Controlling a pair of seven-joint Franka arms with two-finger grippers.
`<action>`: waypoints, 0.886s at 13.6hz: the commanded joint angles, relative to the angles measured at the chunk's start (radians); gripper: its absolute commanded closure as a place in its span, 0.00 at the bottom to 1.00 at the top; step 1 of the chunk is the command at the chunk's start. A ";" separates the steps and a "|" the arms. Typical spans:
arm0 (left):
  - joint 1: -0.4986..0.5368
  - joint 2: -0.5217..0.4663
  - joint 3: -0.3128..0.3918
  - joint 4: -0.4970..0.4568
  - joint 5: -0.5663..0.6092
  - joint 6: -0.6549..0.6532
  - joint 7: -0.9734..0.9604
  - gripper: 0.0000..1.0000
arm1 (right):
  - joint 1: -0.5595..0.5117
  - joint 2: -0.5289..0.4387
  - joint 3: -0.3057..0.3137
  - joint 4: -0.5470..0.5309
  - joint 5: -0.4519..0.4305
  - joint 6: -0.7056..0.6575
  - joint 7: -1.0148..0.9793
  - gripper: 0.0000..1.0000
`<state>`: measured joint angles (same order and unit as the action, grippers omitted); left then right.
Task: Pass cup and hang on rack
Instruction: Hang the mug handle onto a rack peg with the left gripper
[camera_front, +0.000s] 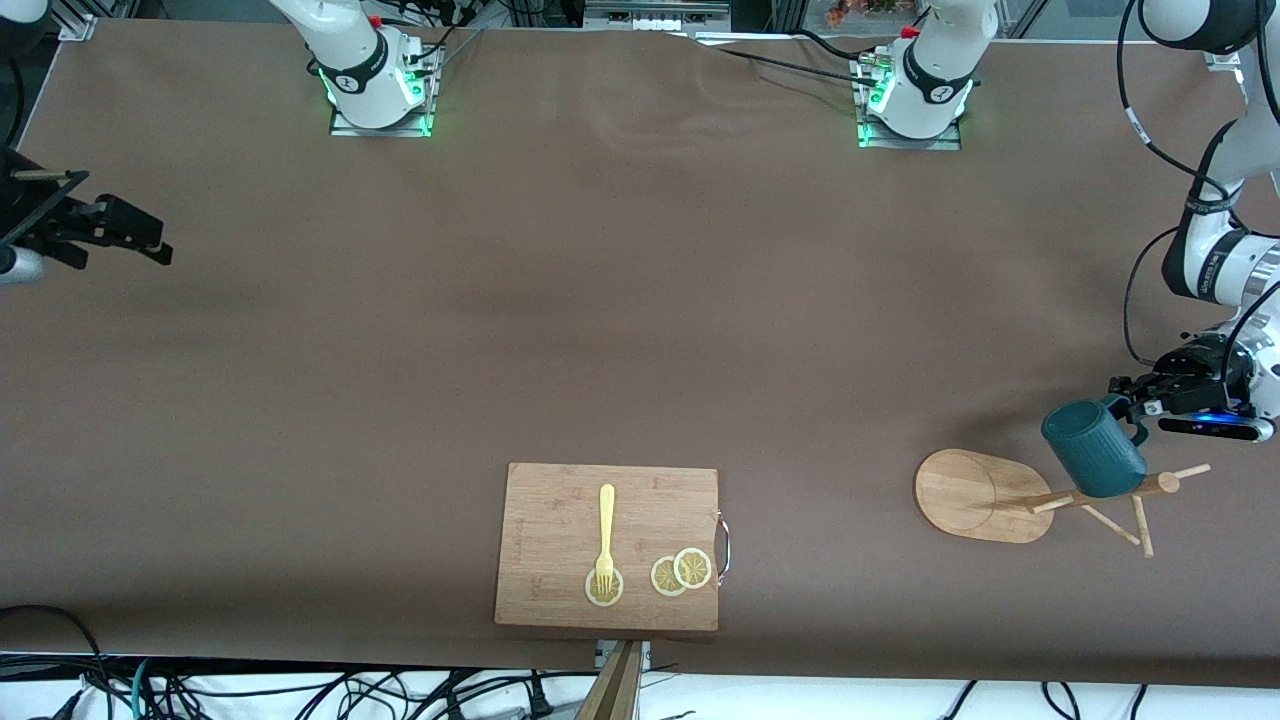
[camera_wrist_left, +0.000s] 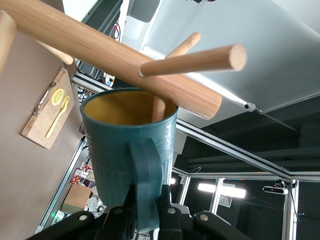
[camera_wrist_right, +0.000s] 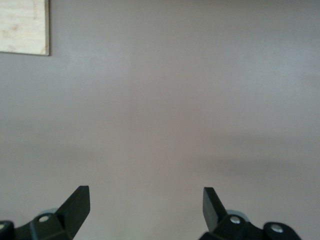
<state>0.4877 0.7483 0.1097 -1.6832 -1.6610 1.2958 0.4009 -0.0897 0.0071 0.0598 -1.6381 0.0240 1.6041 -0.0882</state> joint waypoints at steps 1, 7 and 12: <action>0.012 0.025 -0.005 0.030 -0.025 -0.021 0.018 0.67 | -0.004 -0.048 0.000 -0.019 0.034 -0.065 0.010 0.00; 0.017 0.013 -0.005 0.030 0.052 -0.041 0.024 0.00 | -0.007 -0.049 -0.041 -0.016 0.036 -0.121 -0.001 0.00; 0.028 -0.052 0.011 0.030 0.294 -0.113 0.029 0.00 | -0.010 -0.027 -0.068 0.001 0.039 -0.150 -0.008 0.00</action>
<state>0.5085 0.7462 0.1176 -1.6563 -1.4673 1.1969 0.4182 -0.0959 -0.0022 -0.0238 -1.6495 0.0441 1.4860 -0.0913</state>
